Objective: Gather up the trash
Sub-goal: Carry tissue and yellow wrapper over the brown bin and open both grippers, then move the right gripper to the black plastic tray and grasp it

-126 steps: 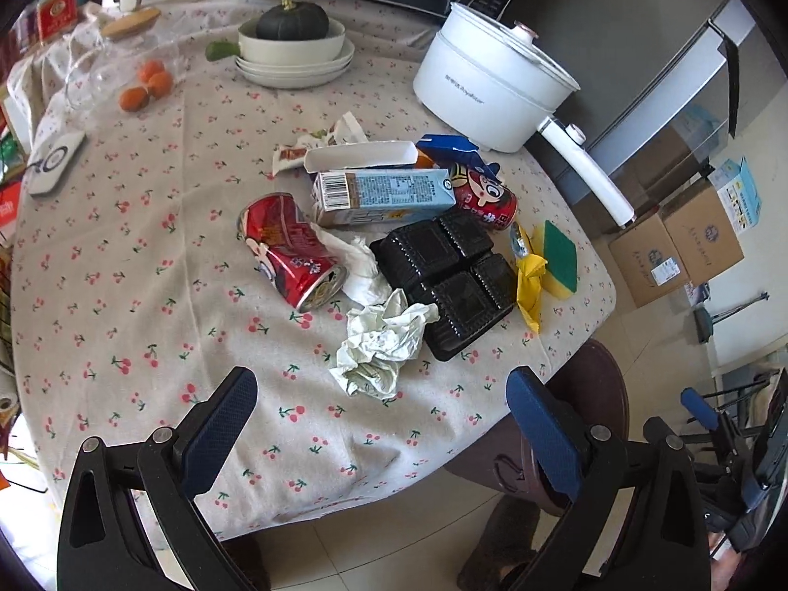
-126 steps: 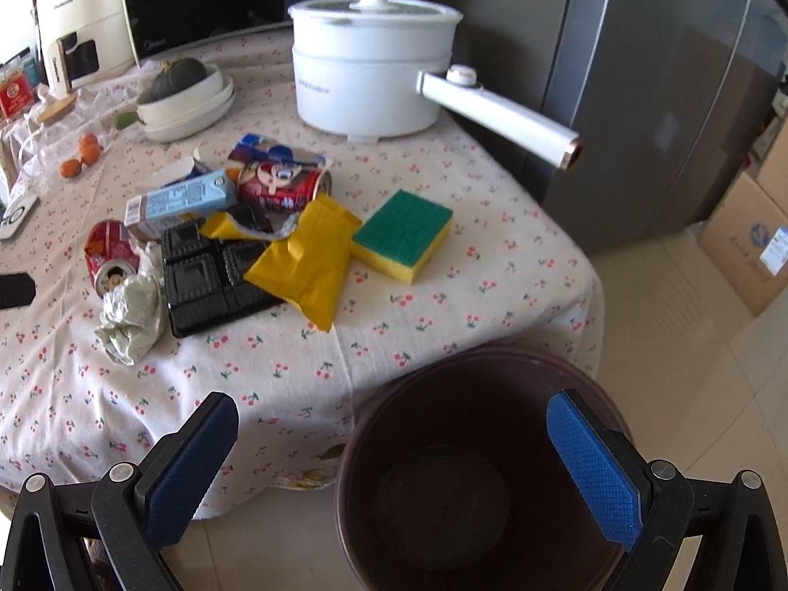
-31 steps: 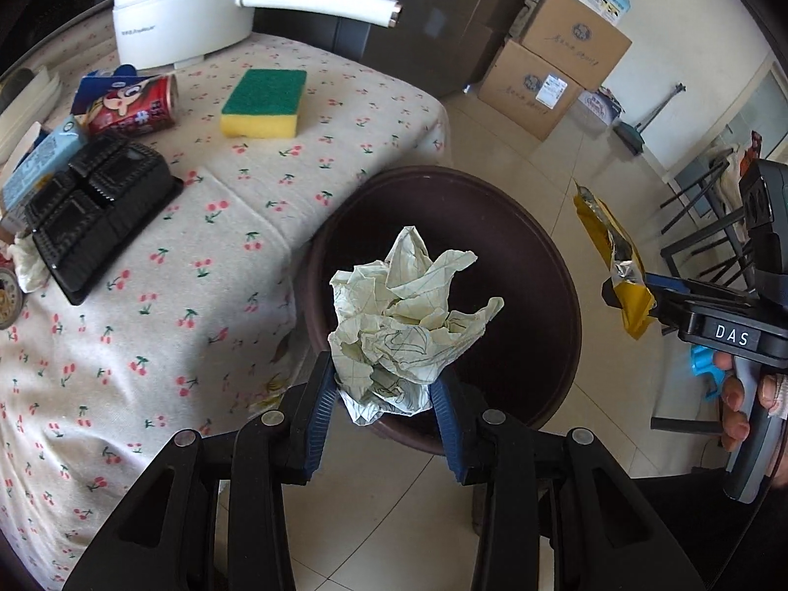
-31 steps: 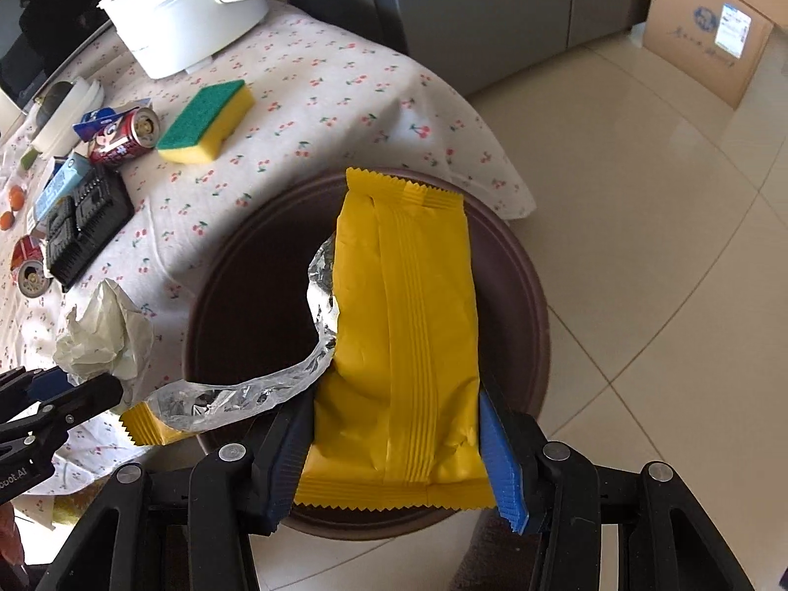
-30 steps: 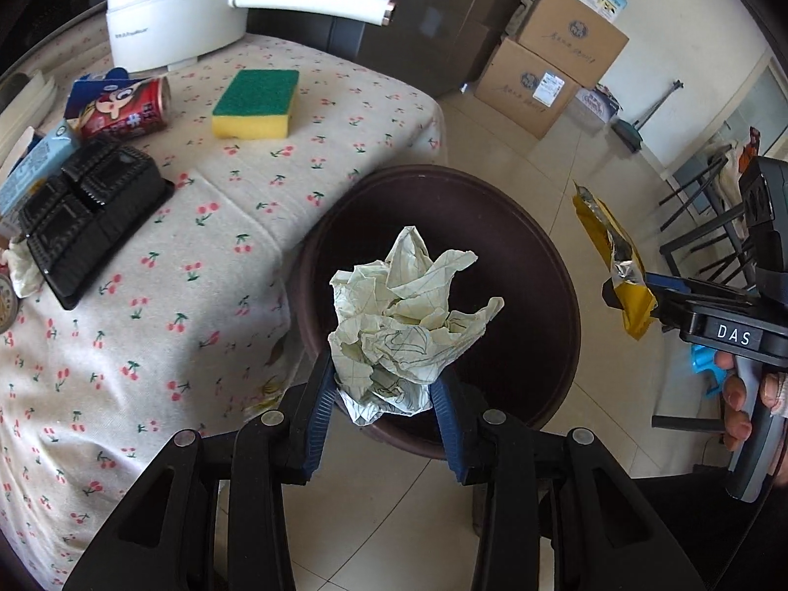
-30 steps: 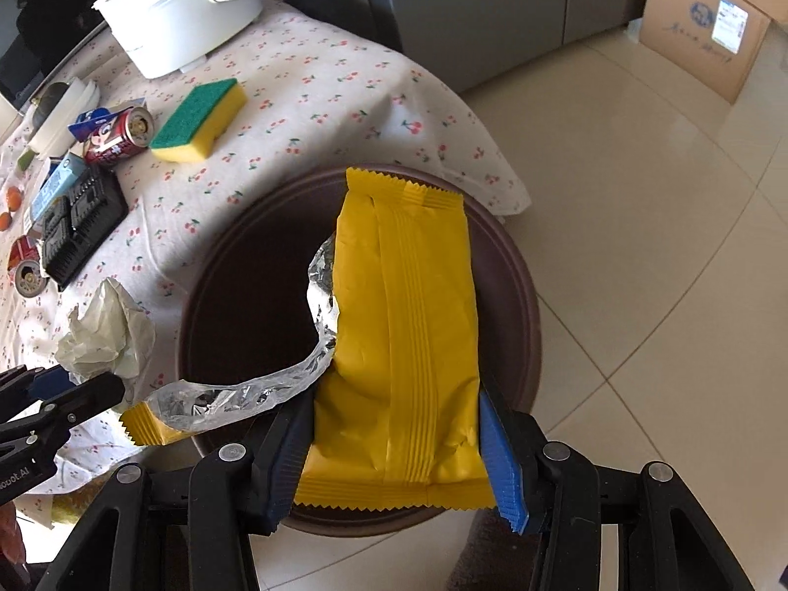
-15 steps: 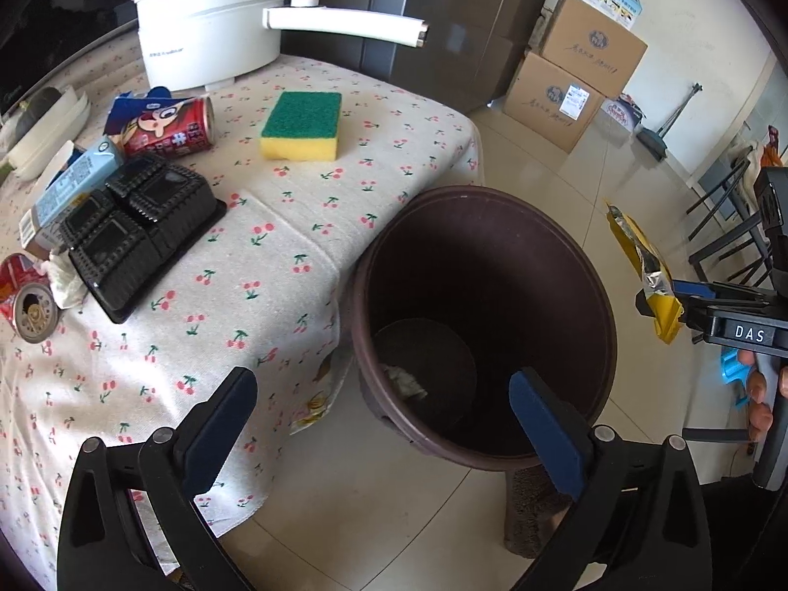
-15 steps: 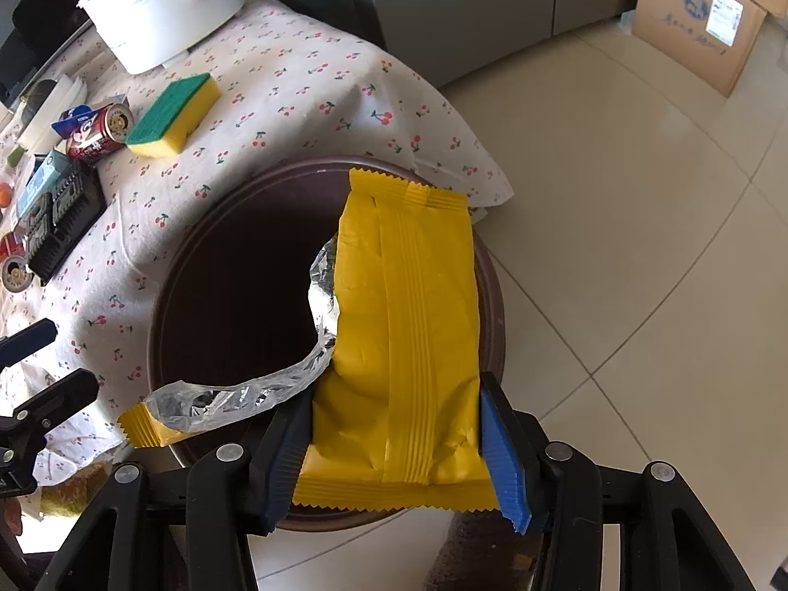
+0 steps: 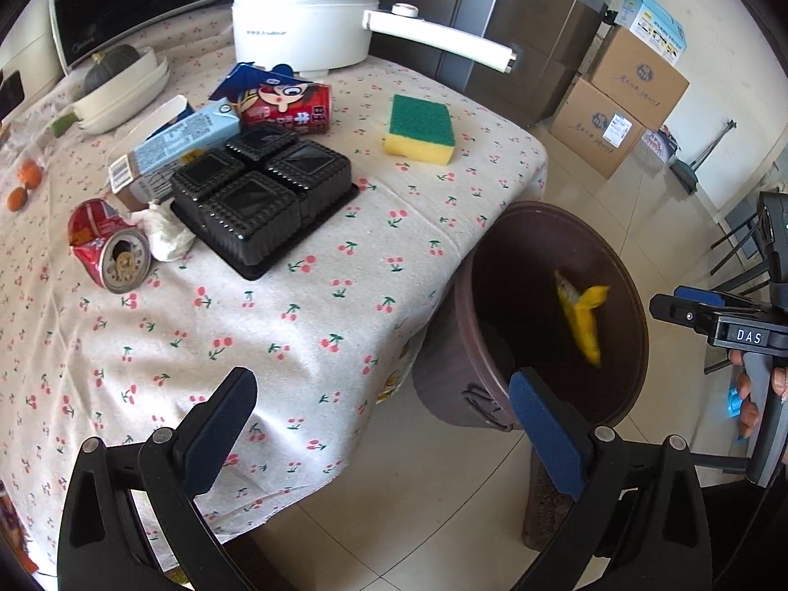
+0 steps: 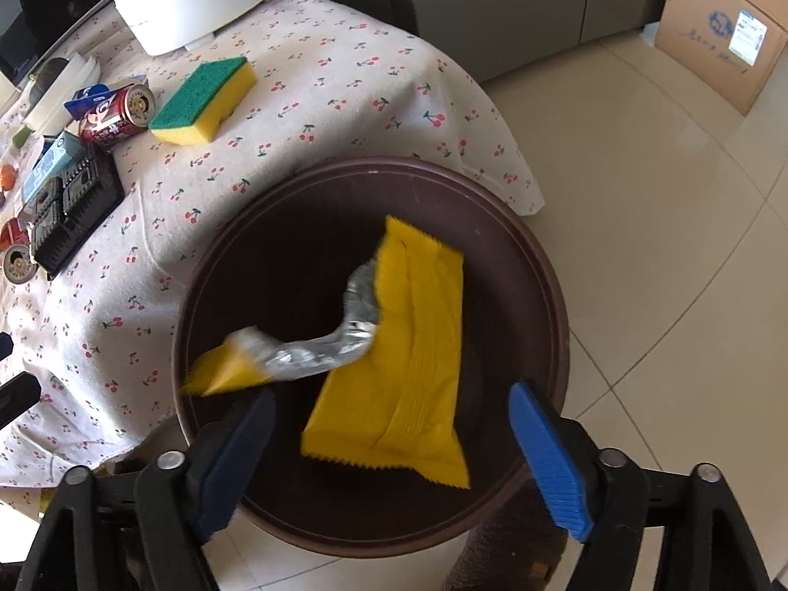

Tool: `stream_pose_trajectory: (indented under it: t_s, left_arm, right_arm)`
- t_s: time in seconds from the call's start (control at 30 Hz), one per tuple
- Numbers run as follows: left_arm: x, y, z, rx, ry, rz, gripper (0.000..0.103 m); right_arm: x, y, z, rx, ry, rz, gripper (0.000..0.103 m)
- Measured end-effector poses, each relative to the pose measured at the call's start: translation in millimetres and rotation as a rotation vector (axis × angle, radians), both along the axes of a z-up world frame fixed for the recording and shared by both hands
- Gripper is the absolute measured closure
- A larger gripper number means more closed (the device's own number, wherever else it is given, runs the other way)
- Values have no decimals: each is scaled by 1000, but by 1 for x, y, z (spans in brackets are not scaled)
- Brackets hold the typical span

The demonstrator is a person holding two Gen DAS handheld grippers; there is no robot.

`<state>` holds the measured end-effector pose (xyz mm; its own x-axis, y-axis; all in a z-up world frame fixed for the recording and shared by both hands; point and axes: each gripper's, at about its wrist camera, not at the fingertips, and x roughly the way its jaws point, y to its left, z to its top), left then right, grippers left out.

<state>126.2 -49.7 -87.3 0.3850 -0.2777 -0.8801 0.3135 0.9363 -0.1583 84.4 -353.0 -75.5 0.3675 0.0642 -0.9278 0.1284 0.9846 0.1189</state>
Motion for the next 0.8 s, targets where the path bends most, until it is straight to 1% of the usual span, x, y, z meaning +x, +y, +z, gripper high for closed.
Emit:
stream_pose_trajectory:
  t_s: [0.1,0.3,0.63,0.73,0.8]
  left_arm:
    - [0,17,2,1,7,31,0]
    - [1,55,7,-22,20,108,0]
    - [6,107,16,-71,30,231,0]
    - [7,119,19,-70,24,251,0]
    - [9,125,19,-52,17,257,0]
  right_arm:
    - [6,10,0,-2,3,17,14]
    - [16,29,1,1,7,37,13]
    - [36,65,9,29,-21,56,12]
    - [43,79,11,31,-30,68,12]
    - [48,90,13,30,-37,79,12]
